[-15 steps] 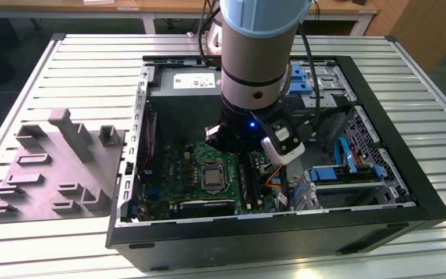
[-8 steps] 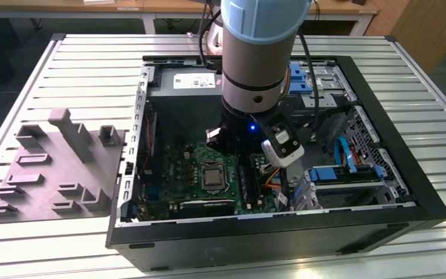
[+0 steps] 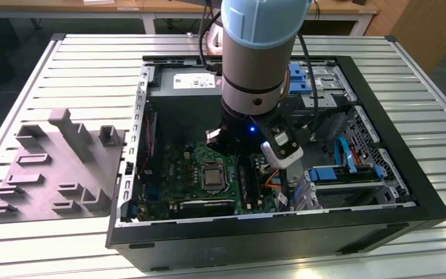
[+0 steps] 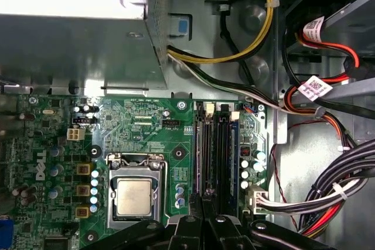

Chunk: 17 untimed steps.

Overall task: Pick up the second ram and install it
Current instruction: 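Insert the second ram into the second slot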

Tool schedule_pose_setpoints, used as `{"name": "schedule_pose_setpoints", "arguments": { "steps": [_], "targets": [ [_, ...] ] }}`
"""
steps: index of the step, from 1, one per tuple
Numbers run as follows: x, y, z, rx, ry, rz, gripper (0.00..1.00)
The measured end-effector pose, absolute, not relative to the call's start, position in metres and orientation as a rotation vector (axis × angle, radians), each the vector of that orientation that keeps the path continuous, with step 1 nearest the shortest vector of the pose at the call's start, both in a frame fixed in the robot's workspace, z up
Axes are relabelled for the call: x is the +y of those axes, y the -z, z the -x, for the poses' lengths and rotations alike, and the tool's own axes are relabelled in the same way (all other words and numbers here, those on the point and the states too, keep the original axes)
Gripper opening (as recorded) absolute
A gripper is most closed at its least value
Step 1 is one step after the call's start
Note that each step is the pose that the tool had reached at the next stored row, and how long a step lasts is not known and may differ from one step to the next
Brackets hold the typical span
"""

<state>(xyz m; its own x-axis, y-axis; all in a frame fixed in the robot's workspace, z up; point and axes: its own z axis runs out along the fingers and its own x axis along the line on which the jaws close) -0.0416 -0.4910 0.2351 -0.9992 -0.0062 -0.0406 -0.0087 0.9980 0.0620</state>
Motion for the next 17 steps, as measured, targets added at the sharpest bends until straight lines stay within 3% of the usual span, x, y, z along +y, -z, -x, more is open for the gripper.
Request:
{"name": "schedule_pose_setpoints", "arguments": {
  "steps": [17],
  "targets": [
    [-0.4904,-0.2304,0.0415,3.100,-0.096,0.012,0.12]
  ]
}}
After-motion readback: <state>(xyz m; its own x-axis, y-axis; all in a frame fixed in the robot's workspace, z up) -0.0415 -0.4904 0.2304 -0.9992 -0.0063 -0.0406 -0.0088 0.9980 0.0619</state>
